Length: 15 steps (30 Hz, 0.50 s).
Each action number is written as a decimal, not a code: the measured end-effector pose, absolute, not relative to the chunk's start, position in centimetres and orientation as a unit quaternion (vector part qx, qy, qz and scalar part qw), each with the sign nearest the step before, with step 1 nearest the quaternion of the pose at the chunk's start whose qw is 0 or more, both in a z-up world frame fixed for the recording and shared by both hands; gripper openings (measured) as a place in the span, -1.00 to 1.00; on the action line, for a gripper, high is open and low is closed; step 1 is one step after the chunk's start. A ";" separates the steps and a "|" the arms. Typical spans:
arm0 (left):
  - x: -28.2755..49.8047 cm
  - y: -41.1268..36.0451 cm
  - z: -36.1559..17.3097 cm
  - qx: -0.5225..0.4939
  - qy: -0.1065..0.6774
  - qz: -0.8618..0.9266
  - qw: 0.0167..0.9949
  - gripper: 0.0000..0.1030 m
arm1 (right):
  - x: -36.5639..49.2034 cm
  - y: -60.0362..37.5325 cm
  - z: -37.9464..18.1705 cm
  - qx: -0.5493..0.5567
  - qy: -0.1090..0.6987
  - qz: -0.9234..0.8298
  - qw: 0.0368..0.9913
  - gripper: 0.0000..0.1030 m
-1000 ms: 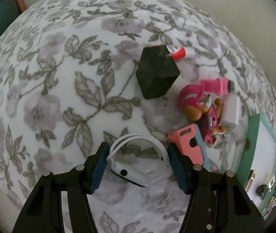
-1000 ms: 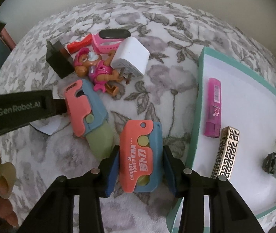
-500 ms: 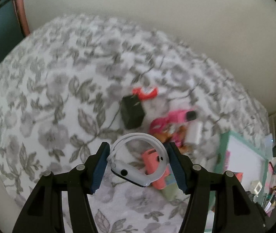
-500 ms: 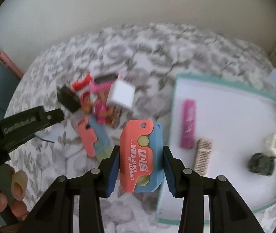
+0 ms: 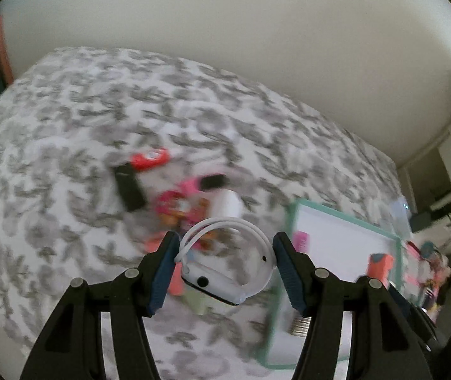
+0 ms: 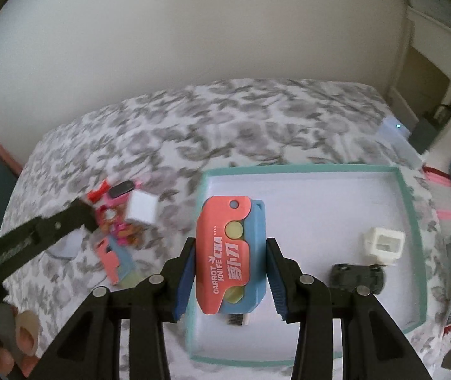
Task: Organize rigid objects
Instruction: 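Carry the watch band and orange-blue knife into the tray and open both tools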
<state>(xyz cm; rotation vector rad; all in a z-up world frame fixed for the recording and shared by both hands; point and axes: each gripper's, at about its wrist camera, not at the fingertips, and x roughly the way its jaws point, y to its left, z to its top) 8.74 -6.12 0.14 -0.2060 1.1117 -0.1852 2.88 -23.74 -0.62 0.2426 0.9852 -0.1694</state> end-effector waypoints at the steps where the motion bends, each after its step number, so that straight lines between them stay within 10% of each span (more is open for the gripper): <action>1: 8.8 -6.9 -0.1 -0.100 0.528 -0.099 0.837 0.22 | 2.9 -24.5 -0.8 0.117 0.472 -0.091 0.869 -0.14; 15: 9.6 -16.9 -3.0 -0.068 0.549 -0.183 0.813 0.23 | 3.5 -32.7 -3.9 0.152 0.476 -0.163 0.851 -0.14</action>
